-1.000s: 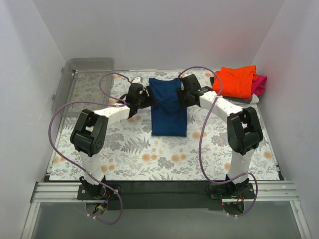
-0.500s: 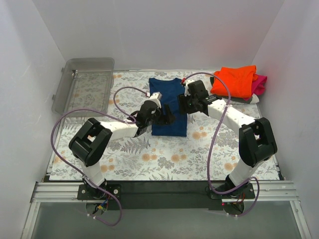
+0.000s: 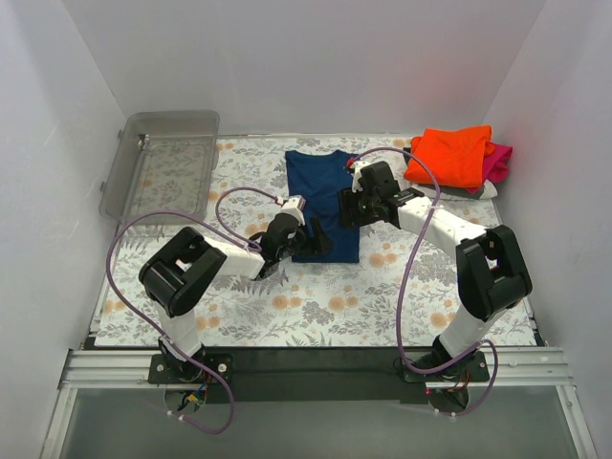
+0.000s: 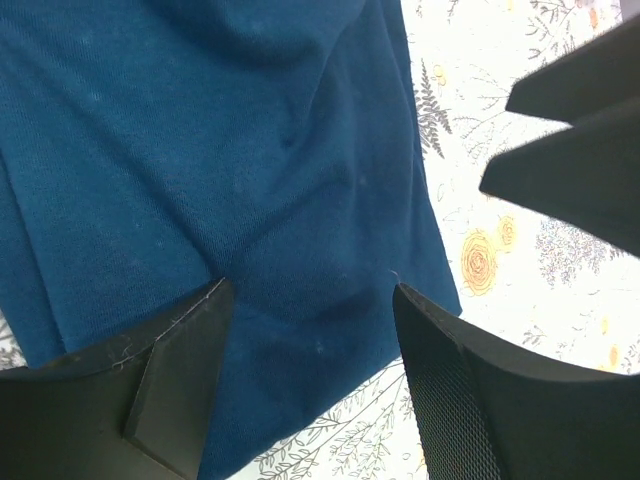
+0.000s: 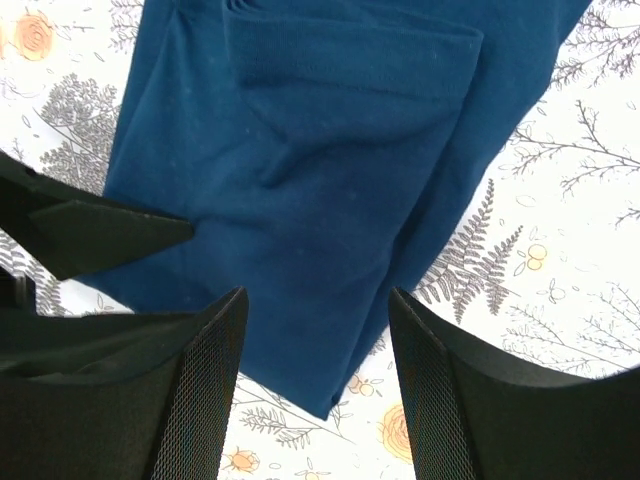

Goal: Fold and stack the t-shirts
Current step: Fold the tshirt

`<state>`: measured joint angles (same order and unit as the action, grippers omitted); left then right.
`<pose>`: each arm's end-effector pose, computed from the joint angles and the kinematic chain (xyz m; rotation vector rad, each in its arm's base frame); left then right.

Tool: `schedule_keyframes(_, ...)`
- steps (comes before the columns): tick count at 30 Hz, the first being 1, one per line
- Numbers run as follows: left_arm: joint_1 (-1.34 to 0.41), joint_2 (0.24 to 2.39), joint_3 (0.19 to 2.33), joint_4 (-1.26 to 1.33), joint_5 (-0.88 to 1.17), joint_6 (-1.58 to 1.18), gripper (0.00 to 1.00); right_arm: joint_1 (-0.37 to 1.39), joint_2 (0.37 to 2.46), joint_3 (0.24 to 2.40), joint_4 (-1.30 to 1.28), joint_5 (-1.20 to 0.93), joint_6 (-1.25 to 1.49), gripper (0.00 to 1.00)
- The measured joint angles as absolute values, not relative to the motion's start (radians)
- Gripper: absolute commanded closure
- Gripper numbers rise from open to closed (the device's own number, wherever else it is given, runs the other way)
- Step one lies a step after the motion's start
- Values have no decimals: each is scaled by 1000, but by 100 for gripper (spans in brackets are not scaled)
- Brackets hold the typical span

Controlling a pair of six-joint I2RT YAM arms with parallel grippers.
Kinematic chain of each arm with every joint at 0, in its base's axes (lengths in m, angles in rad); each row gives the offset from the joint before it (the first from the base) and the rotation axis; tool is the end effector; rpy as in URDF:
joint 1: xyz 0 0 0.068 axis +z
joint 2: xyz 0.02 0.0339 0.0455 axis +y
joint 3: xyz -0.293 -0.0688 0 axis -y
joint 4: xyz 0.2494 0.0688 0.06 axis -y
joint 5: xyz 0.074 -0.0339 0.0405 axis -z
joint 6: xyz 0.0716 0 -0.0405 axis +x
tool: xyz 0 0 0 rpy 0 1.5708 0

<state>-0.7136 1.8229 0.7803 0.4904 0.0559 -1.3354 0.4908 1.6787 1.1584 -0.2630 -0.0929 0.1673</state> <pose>0.2956 -0.2612 0.1357 -0.6980 2.2946 -1.1791 0.3503 0.1947 0.2303 -0.4306 2.3522 0.4261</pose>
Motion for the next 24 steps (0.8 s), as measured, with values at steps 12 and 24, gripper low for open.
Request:
schedule_keyframes(12,-836,1808,684,617,-56,-1345,39,494,1560,971,-236,-93,189,46)
schedule_keyframes(24,-933,1766,610,635,-163,-1411,39,506,1330,681,-237,-89,246,44)
